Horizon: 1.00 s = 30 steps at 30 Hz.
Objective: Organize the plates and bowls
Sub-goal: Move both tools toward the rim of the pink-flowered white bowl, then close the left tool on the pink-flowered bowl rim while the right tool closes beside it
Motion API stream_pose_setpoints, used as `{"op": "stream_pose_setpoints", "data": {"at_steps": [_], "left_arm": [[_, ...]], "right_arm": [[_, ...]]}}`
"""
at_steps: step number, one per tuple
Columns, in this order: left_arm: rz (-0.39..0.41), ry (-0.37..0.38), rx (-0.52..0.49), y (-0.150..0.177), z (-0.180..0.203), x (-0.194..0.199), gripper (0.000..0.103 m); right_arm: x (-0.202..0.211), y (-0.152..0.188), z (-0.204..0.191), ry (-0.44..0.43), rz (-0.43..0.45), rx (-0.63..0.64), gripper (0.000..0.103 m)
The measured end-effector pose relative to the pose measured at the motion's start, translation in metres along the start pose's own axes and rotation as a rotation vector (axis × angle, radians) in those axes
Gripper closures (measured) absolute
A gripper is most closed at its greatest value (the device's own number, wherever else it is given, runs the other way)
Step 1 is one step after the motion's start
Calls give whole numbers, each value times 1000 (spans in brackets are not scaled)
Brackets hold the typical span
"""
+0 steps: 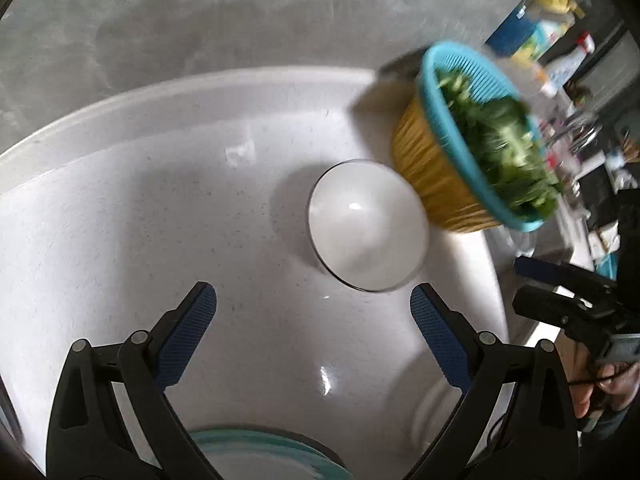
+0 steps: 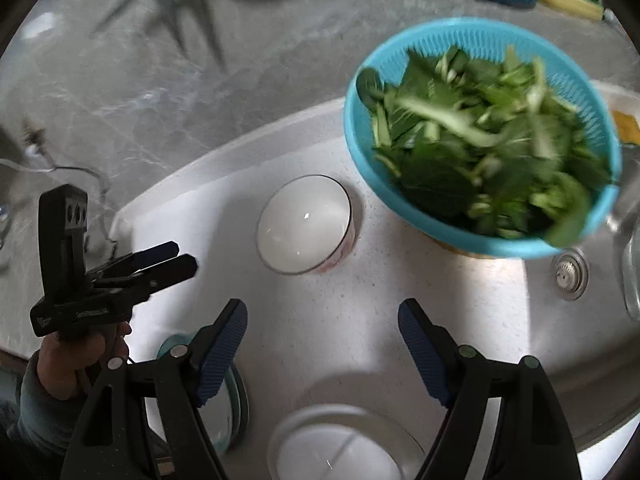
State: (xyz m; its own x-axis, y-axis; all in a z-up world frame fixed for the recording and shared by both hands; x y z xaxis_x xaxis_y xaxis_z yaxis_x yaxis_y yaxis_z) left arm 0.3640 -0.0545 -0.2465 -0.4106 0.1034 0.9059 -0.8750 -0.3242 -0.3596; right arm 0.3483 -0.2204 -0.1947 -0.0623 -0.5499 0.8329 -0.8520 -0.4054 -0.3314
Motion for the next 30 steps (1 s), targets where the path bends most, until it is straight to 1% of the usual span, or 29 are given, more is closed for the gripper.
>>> {"op": "stream_pose_setpoints", "data": {"at_steps": [2,3,5,7,9,11,12,13,14,15,16,21,22,23,24,25,26,27,28,30], "left_arm": [[-41,-6,-38,-10,-7,-22,4],[-62,-9,-48,-13,-9,-32,4],[-84,0,-54,-21,-15,-49,4],[-92,8,-58,-26,-18,-59,6],[-87,30,-66,-32,-22,-64,7],[-88,24,-84,-37,-25,-69,8],[-90,22,-91,-39,-27,-72,18],[-94,20,-96,-41,-26,-75,33],[-104,14,-98,-43,-25,-80,40],[-108,9,-98,-44,-24,-84,51],[-110,5,-98,-44,-16,-89,56],[-113,7,-109,-49,-17,-104,56],[-111,7,-116,-50,-16,-106,60],[-106,14,-124,-49,-14,-105,63],[-101,22,-132,-48,-13,-102,71],[-97,23,-139,-49,-11,-102,78],[-92,6,-152,-51,-7,-102,81],[-90,-3,-162,-52,-4,-103,86],[-91,-9,-171,-53,-2,-104,89],[-99,-16,-183,-52,3,-108,93]], "right_arm": [[-21,-7,-1,24,-21,-20,24],[-32,-10,-2,34,-30,-41,28],[-47,-14,-3,43,-28,-56,30],[-62,-16,0,66,-33,-88,33],[-74,-18,0,68,-41,-120,36],[-83,-19,4,84,-33,-147,39],[-85,-20,5,88,-31,-157,39],[-88,-20,7,93,-27,-172,39],[-90,-20,9,95,-23,-182,41],[-94,-20,10,102,-25,-188,43],[-95,-20,11,104,-26,-191,43],[-105,-23,10,126,-29,-204,44],[-108,-23,10,133,-33,-202,45],[-112,-25,10,136,-38,-196,51],[-116,-26,11,141,-44,-190,58],[-119,-25,12,147,-54,-186,62],[-119,-24,13,148,-59,-187,70],[-122,-24,13,157,-65,-185,77],[-123,-24,14,161,-67,-185,80],[-122,-24,14,161,-63,-176,81]]}}
Point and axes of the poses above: each gripper's, at about its wrist camera, not at the fingertips, and x roughly against the way its jaws point, z to its right, y to its underside, the point moved 5 cm from there along -x, roughly the way its jaws point, and after that the axes turned 3 degrees about -y, right-handed, at the moved point
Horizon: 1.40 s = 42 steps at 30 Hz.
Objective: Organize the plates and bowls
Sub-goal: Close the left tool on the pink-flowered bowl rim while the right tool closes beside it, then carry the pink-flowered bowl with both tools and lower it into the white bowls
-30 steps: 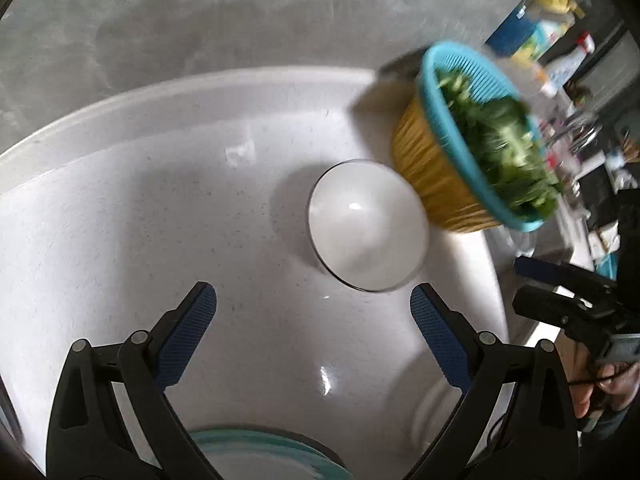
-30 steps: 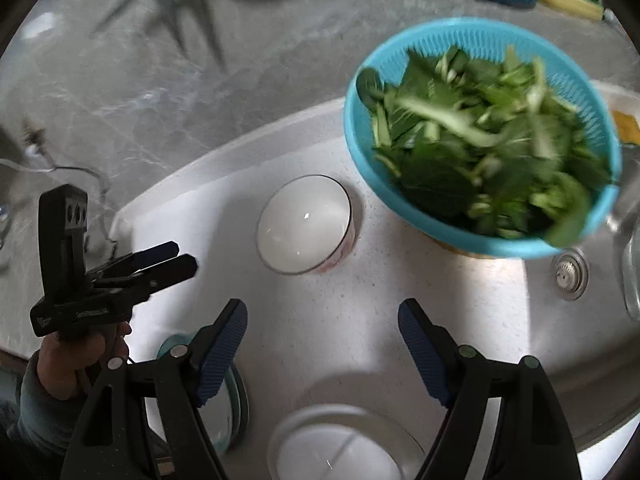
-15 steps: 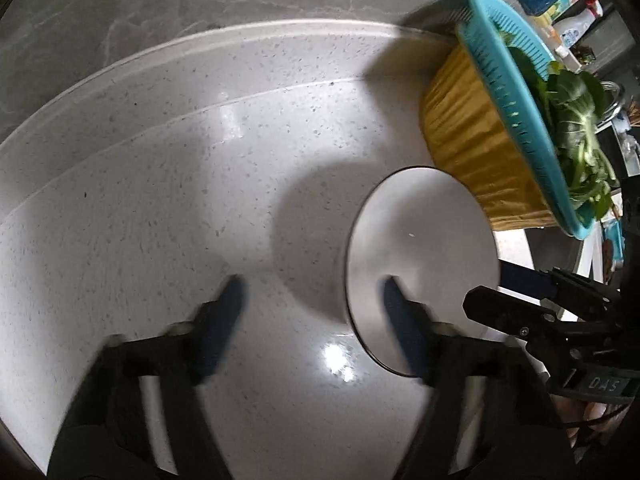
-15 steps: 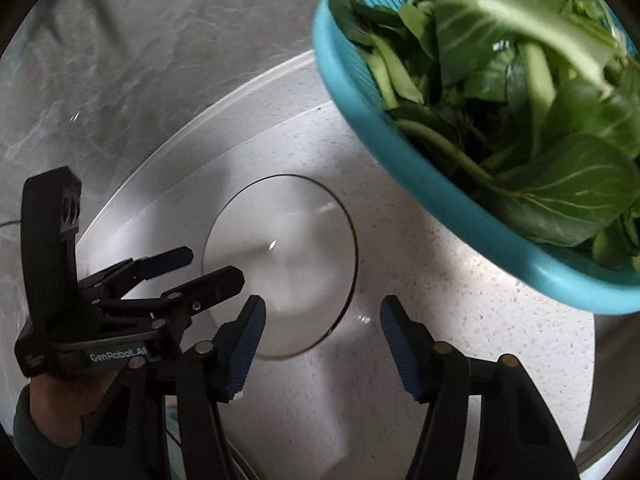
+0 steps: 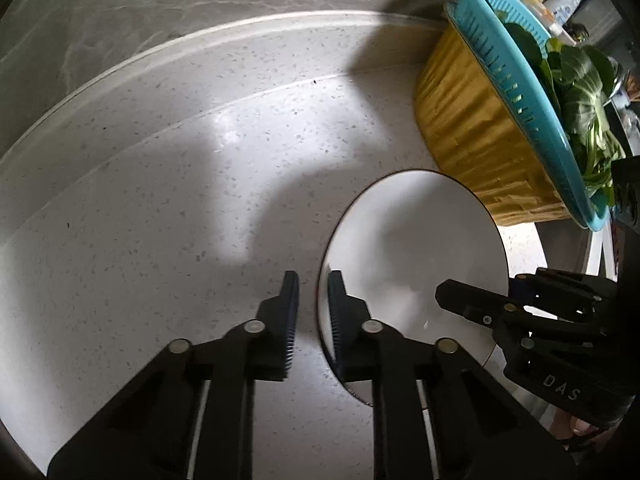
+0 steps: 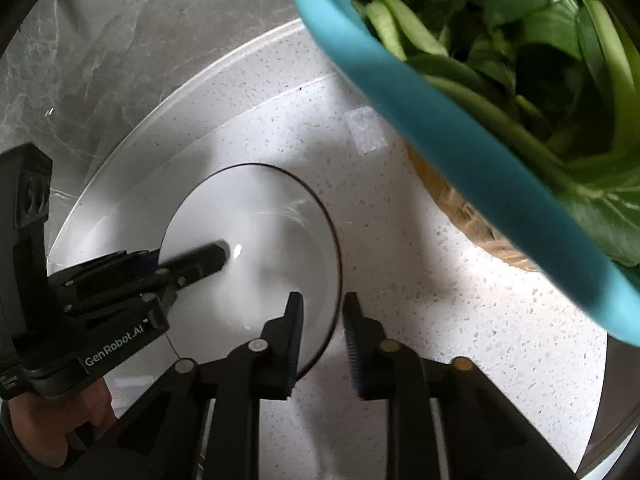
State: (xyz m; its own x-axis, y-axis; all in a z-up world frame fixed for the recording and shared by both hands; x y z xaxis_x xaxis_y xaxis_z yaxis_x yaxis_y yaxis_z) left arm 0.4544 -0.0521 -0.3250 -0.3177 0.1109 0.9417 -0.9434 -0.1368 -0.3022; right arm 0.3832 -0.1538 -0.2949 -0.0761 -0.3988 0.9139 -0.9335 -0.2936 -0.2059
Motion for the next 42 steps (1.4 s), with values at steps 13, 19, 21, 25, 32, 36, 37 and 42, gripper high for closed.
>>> {"op": "stream_pose_setpoints", "data": {"at_steps": [13,19,21,25,32,36,37,42], "left_arm": [[-3,-32,4,12,10,1,95],[5,-21,25,16,12,15,96],[11,-18,29,17,14,22,96],[17,-11,32,22,22,35,96],[31,9,33,38,41,59,96],[38,21,25,53,56,76,96],[39,26,24,58,60,80,96],[39,49,8,83,87,99,95]], "right_arm": [[-5,-5,-8,8,-1,36,85],[10,-5,0,6,12,37,88],[16,-5,0,6,22,43,88],[30,-2,-1,-2,32,49,88],[57,9,1,-13,49,64,88],[74,15,0,-14,56,78,88],[79,19,1,-15,58,82,88],[99,38,5,-22,57,85,88]]}}
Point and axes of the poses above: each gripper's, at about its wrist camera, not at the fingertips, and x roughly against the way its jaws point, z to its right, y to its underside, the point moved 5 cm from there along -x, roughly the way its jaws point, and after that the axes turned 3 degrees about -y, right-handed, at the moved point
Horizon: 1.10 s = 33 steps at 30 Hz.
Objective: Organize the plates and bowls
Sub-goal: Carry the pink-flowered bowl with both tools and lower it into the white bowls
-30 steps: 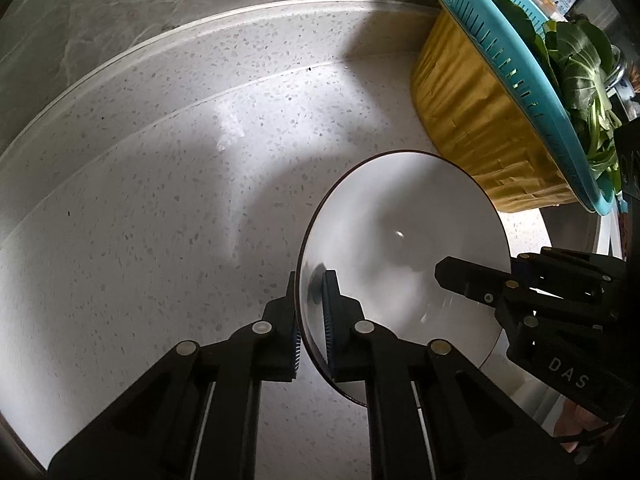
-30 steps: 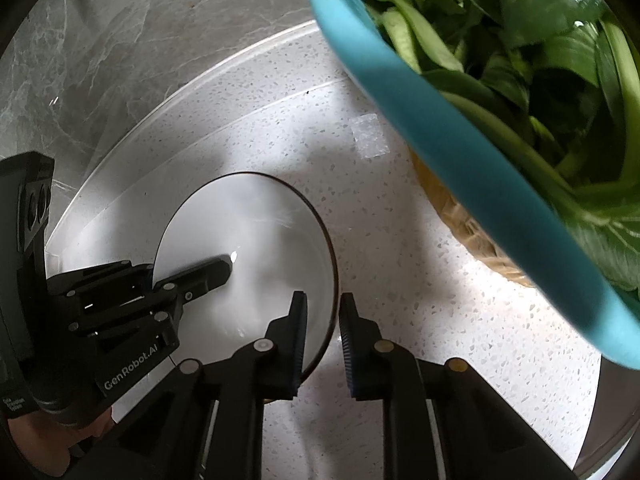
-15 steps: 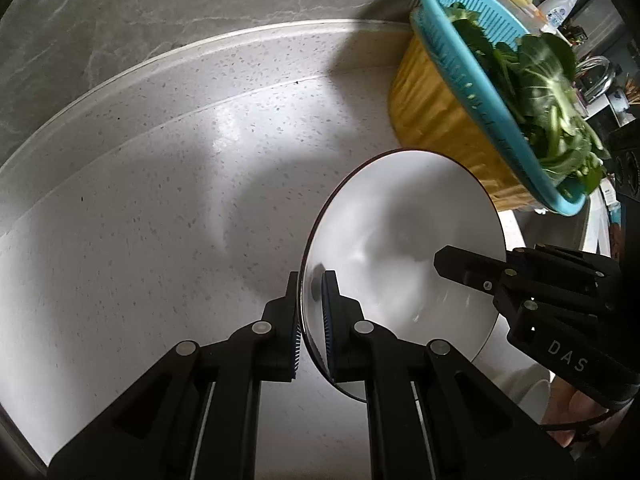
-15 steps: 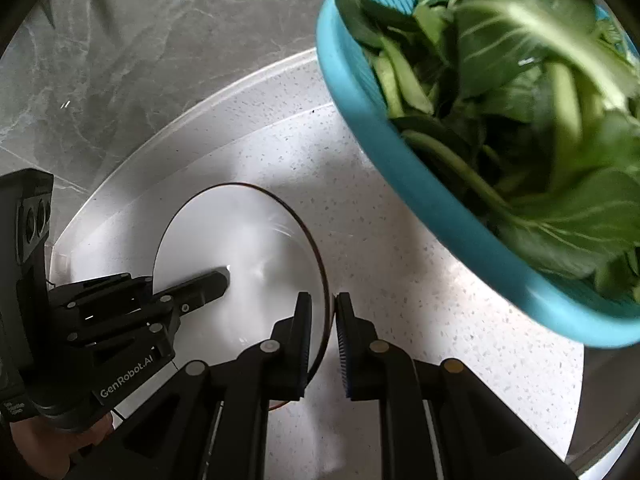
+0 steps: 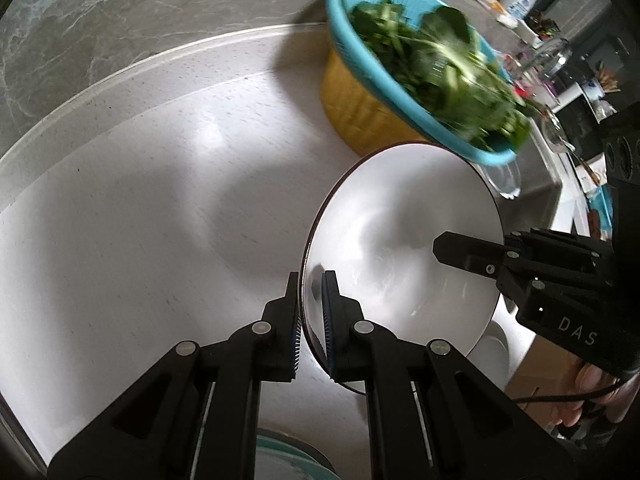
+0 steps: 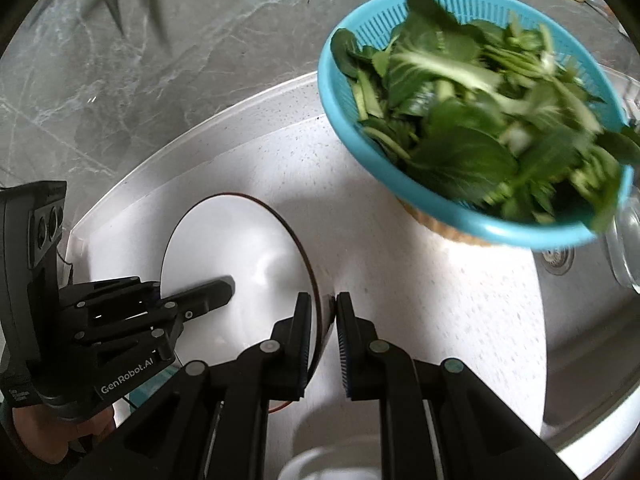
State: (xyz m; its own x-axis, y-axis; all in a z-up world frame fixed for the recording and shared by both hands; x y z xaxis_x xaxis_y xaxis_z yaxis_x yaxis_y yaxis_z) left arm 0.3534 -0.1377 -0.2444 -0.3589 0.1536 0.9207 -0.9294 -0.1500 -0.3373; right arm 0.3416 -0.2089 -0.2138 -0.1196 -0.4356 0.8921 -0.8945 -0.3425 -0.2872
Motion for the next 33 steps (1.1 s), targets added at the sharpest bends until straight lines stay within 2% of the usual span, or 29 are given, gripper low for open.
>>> {"op": "stream_pose_setpoints", "data": {"at_steps": [12,19,26,33], "left_arm": [[-21,77,-42,67,73,22,95],[-67,108,-60,105,106,10,95],[-104,96,-71,140,128,-8,95],[-99,49,-94,153,138,-20,95]], "right_arm": [[56,62,16,2,-13,1,86],[73,103,35,10,-44,-22,85],[75,133,50,14,-77,-39,85],[68,149,57,4,-115,-47,85]]}}
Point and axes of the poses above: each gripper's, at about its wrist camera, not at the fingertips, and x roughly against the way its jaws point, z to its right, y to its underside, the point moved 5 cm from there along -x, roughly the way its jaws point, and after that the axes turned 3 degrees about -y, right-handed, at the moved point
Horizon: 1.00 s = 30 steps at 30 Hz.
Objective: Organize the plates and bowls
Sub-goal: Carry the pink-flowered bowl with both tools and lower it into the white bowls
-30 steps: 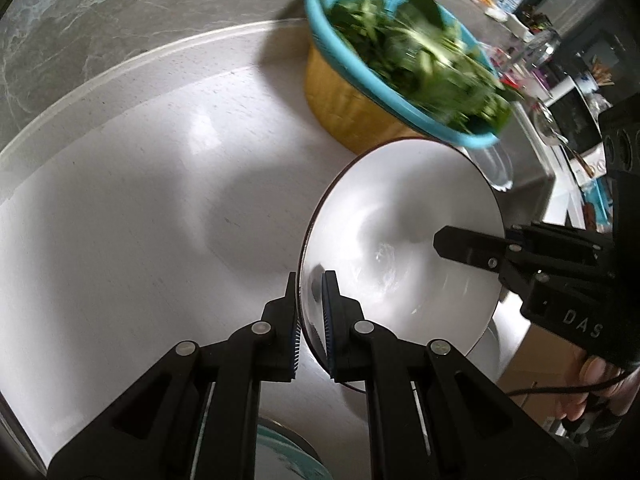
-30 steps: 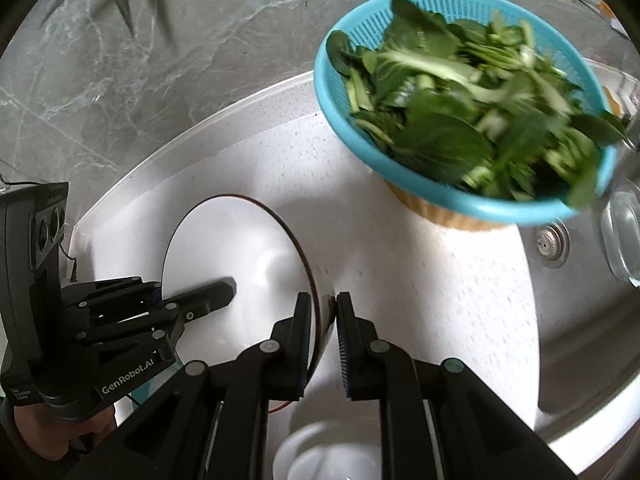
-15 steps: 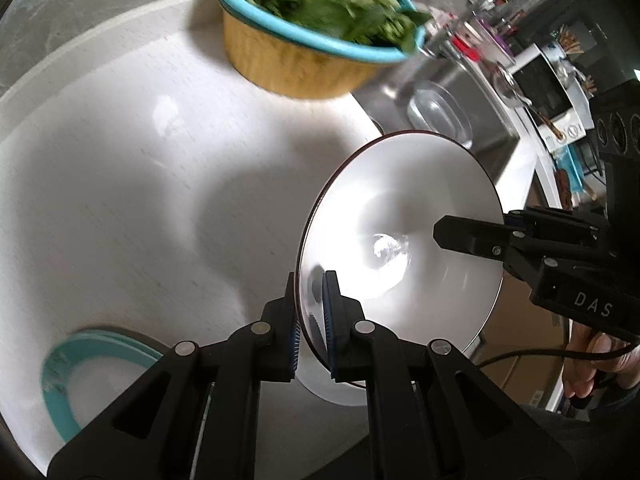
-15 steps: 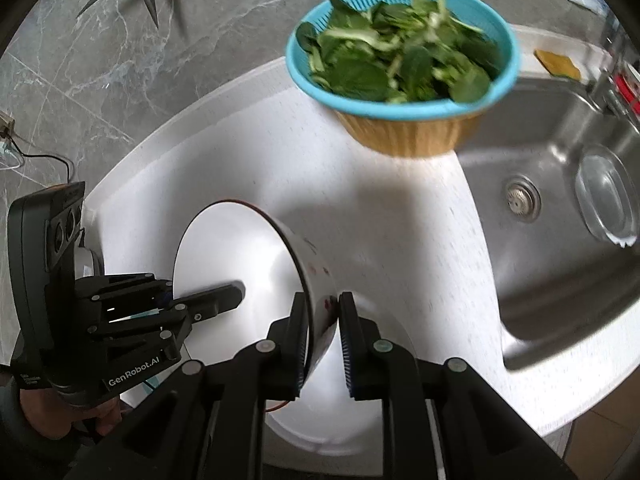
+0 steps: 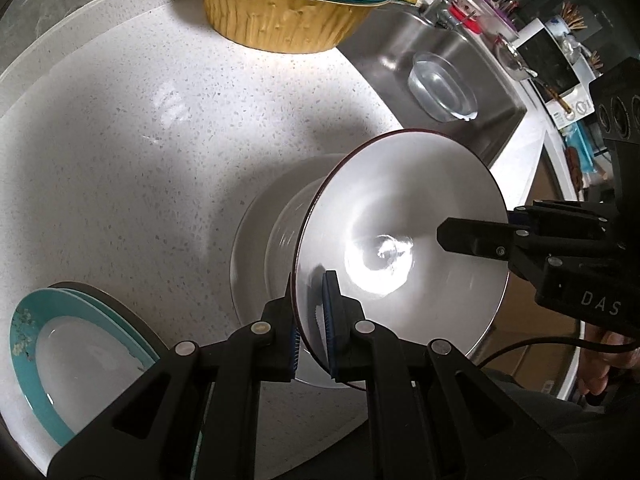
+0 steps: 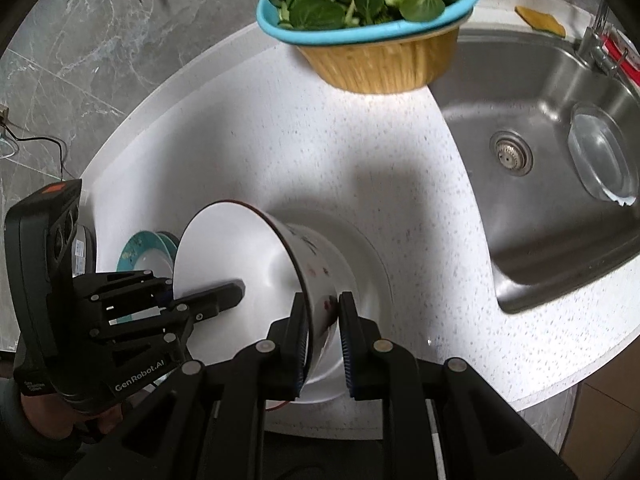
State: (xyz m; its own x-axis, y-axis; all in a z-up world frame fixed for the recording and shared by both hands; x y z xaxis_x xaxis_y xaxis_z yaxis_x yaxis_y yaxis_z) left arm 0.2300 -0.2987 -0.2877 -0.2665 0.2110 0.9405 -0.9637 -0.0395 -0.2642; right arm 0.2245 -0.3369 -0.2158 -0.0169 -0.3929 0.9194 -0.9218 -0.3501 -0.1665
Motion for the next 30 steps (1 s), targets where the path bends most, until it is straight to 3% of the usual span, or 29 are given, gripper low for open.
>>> {"op": "stream_pose_setpoints", "data": {"at_steps": [16,30], "left_arm": [[-2,-52,-19,-7,-10,-12,95],[32,-48,-20,-7,-13,-12,91]], "right_arm": [[-19,9,6,-6,-52,-5,88],[-20,6,-1,69,-54,71,90]]}}
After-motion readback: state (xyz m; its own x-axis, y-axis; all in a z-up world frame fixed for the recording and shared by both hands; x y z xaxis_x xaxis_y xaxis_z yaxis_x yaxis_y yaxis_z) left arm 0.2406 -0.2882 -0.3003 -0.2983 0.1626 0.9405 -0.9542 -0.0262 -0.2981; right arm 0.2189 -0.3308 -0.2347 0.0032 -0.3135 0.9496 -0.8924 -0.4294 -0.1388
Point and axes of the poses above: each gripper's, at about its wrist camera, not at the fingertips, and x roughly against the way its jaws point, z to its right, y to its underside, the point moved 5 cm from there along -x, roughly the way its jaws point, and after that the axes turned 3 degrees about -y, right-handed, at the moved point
